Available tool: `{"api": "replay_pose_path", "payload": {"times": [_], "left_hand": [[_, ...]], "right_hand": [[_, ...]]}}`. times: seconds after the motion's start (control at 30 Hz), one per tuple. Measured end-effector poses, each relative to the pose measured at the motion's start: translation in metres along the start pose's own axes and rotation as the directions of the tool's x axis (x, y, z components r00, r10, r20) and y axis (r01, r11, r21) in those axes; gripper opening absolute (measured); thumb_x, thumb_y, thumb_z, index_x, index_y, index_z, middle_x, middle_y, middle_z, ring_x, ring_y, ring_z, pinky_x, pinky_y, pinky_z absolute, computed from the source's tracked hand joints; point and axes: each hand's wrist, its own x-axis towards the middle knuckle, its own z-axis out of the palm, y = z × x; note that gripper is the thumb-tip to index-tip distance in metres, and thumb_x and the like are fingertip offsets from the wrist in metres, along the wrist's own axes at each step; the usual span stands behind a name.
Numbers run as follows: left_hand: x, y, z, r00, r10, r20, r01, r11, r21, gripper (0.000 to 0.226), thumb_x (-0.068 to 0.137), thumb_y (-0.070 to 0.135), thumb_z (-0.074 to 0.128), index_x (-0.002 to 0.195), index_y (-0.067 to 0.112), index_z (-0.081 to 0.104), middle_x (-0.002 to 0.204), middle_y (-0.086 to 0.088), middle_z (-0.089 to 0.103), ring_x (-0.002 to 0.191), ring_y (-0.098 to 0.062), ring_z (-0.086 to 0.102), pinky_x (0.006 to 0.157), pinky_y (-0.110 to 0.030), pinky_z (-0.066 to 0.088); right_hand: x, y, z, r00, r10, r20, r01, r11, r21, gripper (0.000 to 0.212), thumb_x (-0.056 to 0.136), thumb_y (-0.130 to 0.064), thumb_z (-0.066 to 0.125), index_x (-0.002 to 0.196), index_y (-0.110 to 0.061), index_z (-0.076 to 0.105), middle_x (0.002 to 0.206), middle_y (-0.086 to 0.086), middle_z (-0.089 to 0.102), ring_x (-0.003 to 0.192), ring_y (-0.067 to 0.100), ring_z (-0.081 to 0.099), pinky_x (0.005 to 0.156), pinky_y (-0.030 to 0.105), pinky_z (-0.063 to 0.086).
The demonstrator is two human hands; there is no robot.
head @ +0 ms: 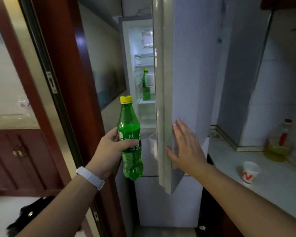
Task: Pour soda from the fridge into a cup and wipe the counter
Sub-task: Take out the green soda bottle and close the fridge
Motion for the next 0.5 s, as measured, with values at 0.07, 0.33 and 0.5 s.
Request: {"api": "replay_pose_path", "payload": {"times": [0.07, 0.33, 0.5], "left_hand": [[0.009, -0.006, -0.004, 0.999, -0.007, -0.034, 0.008, 1.000, 0.014, 0.038, 0.070, -0.004, 0.077, 0.105, 0.009, 0.070, 0.095, -0.007, 0.075, 0.084, -0.023, 0.071, 0.069, -0.031, 0.055], [0.050, -0.021, -0.014, 0.984, 0.011, -0.175, 0.003, 0.996, 0.085, 0.039, 0.064, 0.005, 0.083, 0.100, 0.014, 0.072, 0.099, -0.009, 0.075, 0.089, -0.025, 0.071, 0.078, -0.038, 0.055], [0.073, -0.023, -0.015, 0.963, 0.018, -0.269, 0.015, 0.992, 0.122, 0.040, 0.063, 0.007, 0.083, 0.100, 0.016, 0.073, 0.099, -0.008, 0.075, 0.092, -0.028, 0.070, 0.081, -0.041, 0.054]], "right_hand": [[0.009, 0.003, 0.016, 1.000, -0.029, -0.007, 0.030, 1.000, 0.011, 0.088, 0.092, -0.049, 0.049, 0.156, -0.016, -0.002, 0.163, 0.004, 0.000, 0.149, 0.023, 0.007, 0.116, 0.043, 0.017], [0.045, 0.013, 0.090, 0.977, -0.209, -0.052, 0.213, 0.973, 0.086, 0.069, 0.098, -0.048, 0.038, 0.151, -0.009, 0.019, 0.159, 0.018, 0.013, 0.147, 0.034, 0.015, 0.119, 0.048, 0.016], [0.072, 0.028, 0.126, 0.953, -0.300, -0.034, 0.302, 0.948, 0.101, 0.069, 0.095, -0.040, 0.046, 0.152, -0.010, 0.021, 0.158, 0.018, 0.016, 0.146, 0.037, 0.018, 0.117, 0.054, 0.019]]}}
